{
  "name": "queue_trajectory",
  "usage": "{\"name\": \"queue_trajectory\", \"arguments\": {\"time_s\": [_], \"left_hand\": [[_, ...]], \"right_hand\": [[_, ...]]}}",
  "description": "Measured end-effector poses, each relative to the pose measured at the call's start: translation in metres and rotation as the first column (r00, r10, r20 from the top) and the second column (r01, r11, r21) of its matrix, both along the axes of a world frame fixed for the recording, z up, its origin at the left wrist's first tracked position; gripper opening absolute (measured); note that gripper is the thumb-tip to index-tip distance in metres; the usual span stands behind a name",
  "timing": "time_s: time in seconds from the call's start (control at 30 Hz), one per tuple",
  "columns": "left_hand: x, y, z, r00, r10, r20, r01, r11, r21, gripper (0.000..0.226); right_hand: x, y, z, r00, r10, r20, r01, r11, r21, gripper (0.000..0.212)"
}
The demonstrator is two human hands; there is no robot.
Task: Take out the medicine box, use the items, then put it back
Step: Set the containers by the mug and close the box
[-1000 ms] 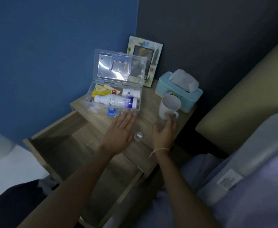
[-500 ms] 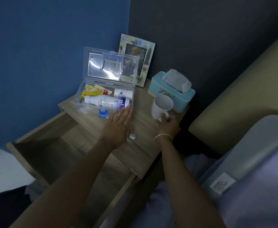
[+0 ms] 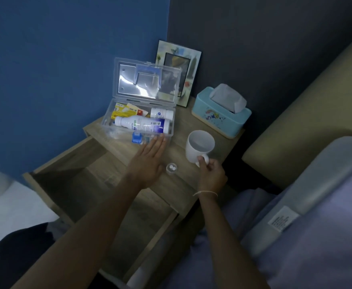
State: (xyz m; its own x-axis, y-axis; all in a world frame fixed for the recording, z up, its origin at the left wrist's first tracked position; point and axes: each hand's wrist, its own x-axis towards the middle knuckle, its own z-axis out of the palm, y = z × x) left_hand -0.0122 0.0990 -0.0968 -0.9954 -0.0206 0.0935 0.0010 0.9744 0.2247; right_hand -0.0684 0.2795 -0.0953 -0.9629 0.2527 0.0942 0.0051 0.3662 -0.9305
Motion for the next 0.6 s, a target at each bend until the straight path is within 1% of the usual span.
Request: {"name": "queue_trajectory", "arguments": {"time_s": [0.13,0.33,0.43,0.6], "left_hand": [[0.017,0.0,-0.006,0.999,0.04,0.0,-0.04,0.999,0.011,0.065],[0.037,0.001,-0.008,0.998,0.059,0.02,-0.059,0.998,0.016,0.062],[0.044,0.004,-0.009,0.997,0.064,0.041,-0.065,0.998,0.026,0.065],[0.053,0.008,-0.008,0.995,0.07,0.073,-0.072,0.997,0.024,0.071]], "right_hand": [[0.02,0.004,-0.005,1.0,0.013,-0.014,-0.013,1.0,-0.001,0.02],[0.042,0.009,-0.009,0.999,0.009,-0.047,-0.007,1.0,0.027,0.02],[0.049,0.009,-0.01,0.998,0.012,-0.054,-0.01,0.998,0.055,0.019],[0.054,0.01,-0.012,0.998,0.033,-0.045,-0.031,0.998,0.047,0.021]]}}
